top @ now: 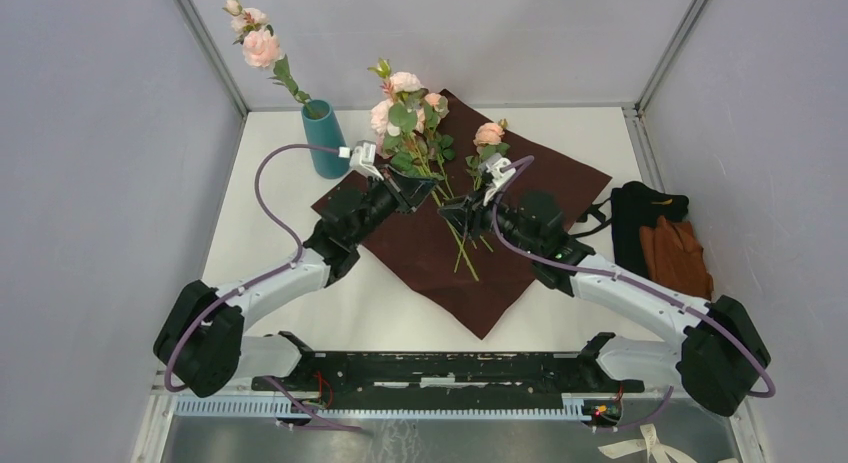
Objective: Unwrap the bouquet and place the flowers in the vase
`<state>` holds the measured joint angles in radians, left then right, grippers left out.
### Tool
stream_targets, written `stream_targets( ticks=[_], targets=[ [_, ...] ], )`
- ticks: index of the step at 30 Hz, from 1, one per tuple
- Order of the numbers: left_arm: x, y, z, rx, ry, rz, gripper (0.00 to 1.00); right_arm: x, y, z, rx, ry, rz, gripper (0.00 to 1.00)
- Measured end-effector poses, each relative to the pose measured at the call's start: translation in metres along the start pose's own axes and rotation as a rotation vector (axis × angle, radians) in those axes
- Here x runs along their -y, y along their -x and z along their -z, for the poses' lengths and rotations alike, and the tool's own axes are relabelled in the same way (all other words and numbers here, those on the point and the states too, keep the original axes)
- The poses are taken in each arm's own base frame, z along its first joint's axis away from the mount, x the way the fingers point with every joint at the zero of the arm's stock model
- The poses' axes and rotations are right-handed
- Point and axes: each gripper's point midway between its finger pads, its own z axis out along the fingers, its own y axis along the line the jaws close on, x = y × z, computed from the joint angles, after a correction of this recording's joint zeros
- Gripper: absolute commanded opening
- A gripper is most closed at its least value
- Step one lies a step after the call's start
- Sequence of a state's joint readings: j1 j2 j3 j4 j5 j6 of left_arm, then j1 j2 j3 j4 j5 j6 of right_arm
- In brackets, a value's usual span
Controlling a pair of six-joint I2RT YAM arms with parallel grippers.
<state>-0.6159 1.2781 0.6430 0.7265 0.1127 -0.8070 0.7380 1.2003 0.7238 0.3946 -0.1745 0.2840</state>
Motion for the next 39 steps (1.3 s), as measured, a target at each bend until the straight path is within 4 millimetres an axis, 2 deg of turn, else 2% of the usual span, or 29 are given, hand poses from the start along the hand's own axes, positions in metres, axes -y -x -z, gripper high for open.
stream_targets(
  ticks=[3,5,9,11,15,19,24,34,39],
  targets=[
    [-0.007,0.011,-0.009,-0.011,0.075,-0.075,0.02,-0.002,0.008,0.012,0.043,-0.002,0.011,0.51],
    [-0.005,0.029,-0.021,-0.007,0.12,-0.137,0.02,-0.002,0.017,0.025,0.092,-0.014,0.024,0.52],
    [0.014,0.083,-0.043,0.053,0.163,-0.291,0.02,-0.001,0.044,0.054,0.203,-0.058,0.055,0.51],
    [0.024,0.117,-0.051,0.108,0.196,-0.381,0.02,0.002,0.059,0.069,0.264,-0.096,0.073,0.51],
    [0.022,0.173,-0.054,0.215,0.294,-0.514,0.02,0.011,0.073,0.082,0.317,-0.16,0.095,0.51],
    [0.003,0.214,-0.053,0.285,0.432,-0.643,0.02,0.019,0.065,0.08,0.288,-0.196,0.104,0.51],
    [-0.02,0.235,-0.05,0.309,0.57,-0.835,0.02,0.027,0.042,0.069,0.208,-0.215,0.118,0.51],
    [-0.022,0.281,-0.04,0.441,0.694,-1.005,0.02,0.042,0.015,0.054,0.117,-0.241,0.12,0.51],
    [-0.028,0.308,-0.034,0.514,0.772,-1.035,0.02,0.044,0.01,0.05,0.104,-0.233,0.117,0.51]
  ],
)
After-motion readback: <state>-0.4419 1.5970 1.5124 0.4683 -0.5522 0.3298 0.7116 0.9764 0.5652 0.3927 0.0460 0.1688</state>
